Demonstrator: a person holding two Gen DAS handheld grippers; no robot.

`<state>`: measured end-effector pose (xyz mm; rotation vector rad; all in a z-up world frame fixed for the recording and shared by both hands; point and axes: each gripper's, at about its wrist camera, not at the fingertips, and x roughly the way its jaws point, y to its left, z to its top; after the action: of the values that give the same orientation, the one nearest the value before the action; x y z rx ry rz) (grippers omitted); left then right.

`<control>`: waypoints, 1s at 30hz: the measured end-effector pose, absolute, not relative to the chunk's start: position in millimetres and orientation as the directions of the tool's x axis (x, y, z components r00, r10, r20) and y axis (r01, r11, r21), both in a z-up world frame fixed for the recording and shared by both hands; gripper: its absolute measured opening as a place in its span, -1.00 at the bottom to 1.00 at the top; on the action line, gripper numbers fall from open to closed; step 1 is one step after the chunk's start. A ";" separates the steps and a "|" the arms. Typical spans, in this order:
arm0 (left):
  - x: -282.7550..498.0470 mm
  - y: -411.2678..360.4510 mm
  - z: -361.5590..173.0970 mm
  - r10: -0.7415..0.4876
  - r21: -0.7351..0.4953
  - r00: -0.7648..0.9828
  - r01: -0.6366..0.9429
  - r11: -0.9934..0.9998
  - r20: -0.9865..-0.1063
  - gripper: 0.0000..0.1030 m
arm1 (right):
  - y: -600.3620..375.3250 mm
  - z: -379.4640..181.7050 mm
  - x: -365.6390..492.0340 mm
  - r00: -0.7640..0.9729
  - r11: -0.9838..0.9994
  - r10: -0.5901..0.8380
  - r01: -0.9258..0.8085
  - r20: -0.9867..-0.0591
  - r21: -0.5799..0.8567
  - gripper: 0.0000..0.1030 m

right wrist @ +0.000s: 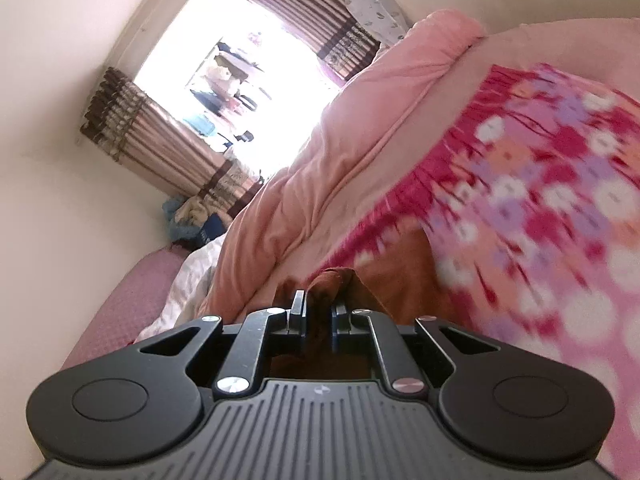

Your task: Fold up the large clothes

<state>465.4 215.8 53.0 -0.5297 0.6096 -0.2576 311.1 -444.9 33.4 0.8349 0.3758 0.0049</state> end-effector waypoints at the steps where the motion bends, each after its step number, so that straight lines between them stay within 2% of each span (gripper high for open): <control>1: 485.4 212.6 48.4 -0.369 -0.528 0.791 0.069 0.846 -0.488 -0.79 | -448.5 34.2 332.3 0.931 0.679 0.144 0.154 -0.336 0.718 -0.78; 6: 569.2 201.8 -3.8 -0.340 -0.505 0.728 -0.010 0.863 -0.595 -0.79 | -459.3 2.6 423.6 0.886 0.703 0.090 0.267 -0.454 0.660 -0.78; 9: 588.4 200.5 -33.0 -0.344 -0.502 0.696 -0.028 0.864 -0.630 -0.77 | -464.9 -29.6 453.1 0.851 0.685 0.071 0.337 -0.520 0.645 -0.78; 16: 591.3 201.6 -49.1 -0.361 -0.495 0.697 0.011 0.869 -0.619 -0.65 | -469.2 -65.5 461.3 0.850 0.664 0.081 0.343 -0.520 0.664 -0.80; 18: 591.2 200.1 -44.4 -0.383 -0.494 0.688 0.041 0.868 -0.616 -0.50 | -470.2 -66.7 458.9 0.857 0.660 0.094 0.328 -0.507 0.676 -0.77; 19: 590.4 201.5 -40.6 -0.394 -0.505 0.683 0.042 0.862 -0.615 -0.42 | -470.8 -65.2 458.5 0.858 0.661 0.099 0.322 -0.505 0.678 -0.68; 21: 583.3 206.2 -27.0 -0.410 -0.528 0.688 0.046 0.848 -0.599 -0.04 | -470.7 -57.5 454.4 0.865 0.665 0.115 0.298 -0.489 0.684 -0.48; 23: 566.7 208.7 -9.2 -0.371 -0.488 0.736 0.062 0.870 -0.567 0.11 | -469.5 -44.1 444.5 0.881 0.666 0.117 0.273 -0.458 0.694 -0.18; 25: 549.5 210.4 6.1 -0.292 -0.396 0.783 0.063 0.916 -0.549 0.19 | -468.0 -28.3 428.4 0.903 0.686 0.064 0.268 -0.424 0.676 0.45; 26: 542.8 211.5 9.7 -0.262 -0.359 0.795 0.060 0.931 -0.547 0.21 | -467.7 -21.2 421.2 0.909 0.704 0.034 0.273 -0.415 0.655 0.50; 30: 537.9 213.2 -2.7 -0.252 -0.325 0.776 0.064 0.944 -0.579 0.22 | -468.5 -8.7 406.2 0.909 0.785 0.005 0.255 -0.417 0.565 0.51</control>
<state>537.9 213.2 -2.7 -0.2971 0.6631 -0.1734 406.2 -468.5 -8.7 0.6588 0.4151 -0.1388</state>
